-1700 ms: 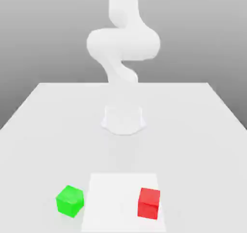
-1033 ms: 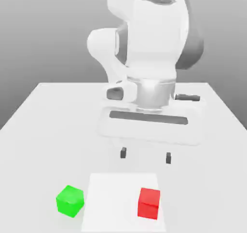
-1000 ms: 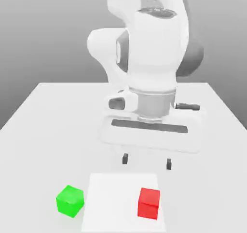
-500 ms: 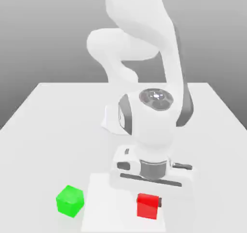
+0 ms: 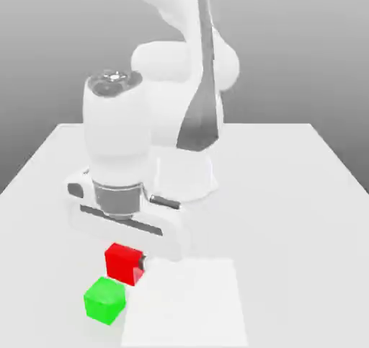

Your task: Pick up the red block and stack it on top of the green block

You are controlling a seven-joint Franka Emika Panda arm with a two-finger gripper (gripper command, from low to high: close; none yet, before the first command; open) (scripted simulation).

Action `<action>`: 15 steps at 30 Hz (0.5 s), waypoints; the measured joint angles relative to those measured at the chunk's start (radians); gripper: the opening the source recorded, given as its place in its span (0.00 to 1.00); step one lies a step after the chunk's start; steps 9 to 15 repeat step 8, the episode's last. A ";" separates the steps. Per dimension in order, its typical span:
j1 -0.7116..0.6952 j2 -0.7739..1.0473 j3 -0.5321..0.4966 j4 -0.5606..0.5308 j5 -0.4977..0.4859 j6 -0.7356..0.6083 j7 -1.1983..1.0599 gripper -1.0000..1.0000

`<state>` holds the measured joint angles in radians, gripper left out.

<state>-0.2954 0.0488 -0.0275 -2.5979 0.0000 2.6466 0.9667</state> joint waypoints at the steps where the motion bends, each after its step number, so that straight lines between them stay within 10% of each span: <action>1: 0.000 0.023 0.003 0.001 0.003 0.023 -0.008 0.00; 4: -0.002 0.121 0.006 0.005 0.010 0.116 -0.018 0.00; 5: -0.003 0.151 0.007 0.006 0.012 0.144 -0.020 1.00; 15: -0.003 0.151 0.007 0.006 0.012 0.144 -0.020 1.00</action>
